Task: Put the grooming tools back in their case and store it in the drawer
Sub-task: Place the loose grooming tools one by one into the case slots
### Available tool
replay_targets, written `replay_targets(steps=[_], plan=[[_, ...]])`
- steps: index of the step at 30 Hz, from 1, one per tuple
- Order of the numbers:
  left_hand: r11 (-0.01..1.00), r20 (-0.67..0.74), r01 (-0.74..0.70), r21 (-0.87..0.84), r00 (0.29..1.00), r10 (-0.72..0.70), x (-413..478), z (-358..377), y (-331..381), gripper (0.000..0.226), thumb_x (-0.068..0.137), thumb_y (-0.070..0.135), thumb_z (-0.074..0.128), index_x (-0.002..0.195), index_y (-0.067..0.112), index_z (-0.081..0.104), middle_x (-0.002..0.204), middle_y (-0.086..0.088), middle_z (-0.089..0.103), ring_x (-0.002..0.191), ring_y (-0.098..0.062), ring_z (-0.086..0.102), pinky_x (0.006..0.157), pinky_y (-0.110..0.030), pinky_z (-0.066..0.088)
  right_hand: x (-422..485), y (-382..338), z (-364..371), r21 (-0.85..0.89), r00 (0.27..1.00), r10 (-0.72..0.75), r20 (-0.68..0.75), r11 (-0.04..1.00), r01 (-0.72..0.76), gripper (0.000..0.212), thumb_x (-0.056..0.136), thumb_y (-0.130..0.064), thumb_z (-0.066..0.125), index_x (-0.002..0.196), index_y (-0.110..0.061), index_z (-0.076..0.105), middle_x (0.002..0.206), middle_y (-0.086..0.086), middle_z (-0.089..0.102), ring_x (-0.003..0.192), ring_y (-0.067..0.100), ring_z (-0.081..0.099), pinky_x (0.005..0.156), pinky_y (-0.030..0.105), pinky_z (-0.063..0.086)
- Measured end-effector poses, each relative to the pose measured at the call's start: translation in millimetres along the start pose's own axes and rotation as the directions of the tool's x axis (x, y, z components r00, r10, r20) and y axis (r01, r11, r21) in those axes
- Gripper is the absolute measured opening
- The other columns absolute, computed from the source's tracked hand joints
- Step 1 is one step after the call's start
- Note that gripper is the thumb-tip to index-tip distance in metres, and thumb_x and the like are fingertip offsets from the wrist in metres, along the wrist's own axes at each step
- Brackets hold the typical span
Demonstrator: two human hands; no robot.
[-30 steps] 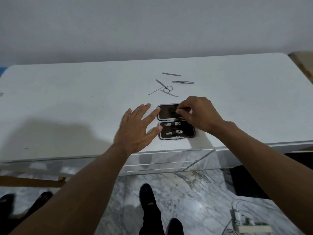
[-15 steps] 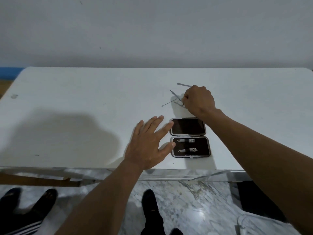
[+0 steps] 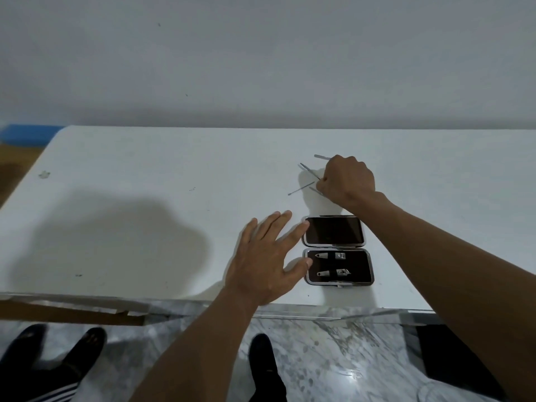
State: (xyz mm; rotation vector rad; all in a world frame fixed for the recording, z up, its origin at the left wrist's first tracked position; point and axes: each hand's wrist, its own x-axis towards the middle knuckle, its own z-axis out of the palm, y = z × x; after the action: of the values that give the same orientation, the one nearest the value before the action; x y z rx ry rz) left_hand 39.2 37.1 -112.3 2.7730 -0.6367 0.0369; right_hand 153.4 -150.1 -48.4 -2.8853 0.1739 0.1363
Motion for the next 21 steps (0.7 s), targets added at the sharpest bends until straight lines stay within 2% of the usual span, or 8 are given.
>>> replay_targets(steps=[5,13,21], plan=[[1.0,-0.005,-0.006,0.013,1.0,0.006,-1,1,0,0.065,0.091,0.065,0.033,0.151,0.043,0.023,0.16,0.006,0.026,0.148,-0.013,0.017,0.119,-0.047,0.015,-12,11,-2,0.026,0.999,-0.008,-0.046,1.0,0.009,0.018,0.078,-0.025,0.064,0.084,-0.008,0.068,0.074,0.01,0.059,0.069,0.033,0.053,0.062,0.03,0.041],[0.999,-0.004,-0.027,0.034,1.0,0.027,-2,5,-2,0.065,0.092,0.067,0.029,0.151,0.043,0.02,0.16,0.006,0.024,0.148,-0.014,0.017,0.12,-0.047,0.015,-67,30,-10,-0.003,0.995,-0.074,-0.074,0.997,0.074,0.015,0.075,-0.021,0.06,0.073,-0.008,0.067,0.073,0.012,0.068,0.068,0.035,0.061,0.062,0.033,0.052],[0.997,-0.011,-0.035,0.068,0.999,0.036,-3,9,-4,0.063,0.094,0.065,0.027,0.152,0.042,0.02,0.161,0.005,0.024,0.148,-0.015,0.016,0.121,-0.045,0.012,-121,52,-9,-0.054,0.988,-0.157,0.006,0.986,0.157,0.017,0.075,-0.023,0.06,0.073,-0.009,0.069,0.073,0.01,0.07,0.07,0.034,0.064,0.066,0.039,0.057]])
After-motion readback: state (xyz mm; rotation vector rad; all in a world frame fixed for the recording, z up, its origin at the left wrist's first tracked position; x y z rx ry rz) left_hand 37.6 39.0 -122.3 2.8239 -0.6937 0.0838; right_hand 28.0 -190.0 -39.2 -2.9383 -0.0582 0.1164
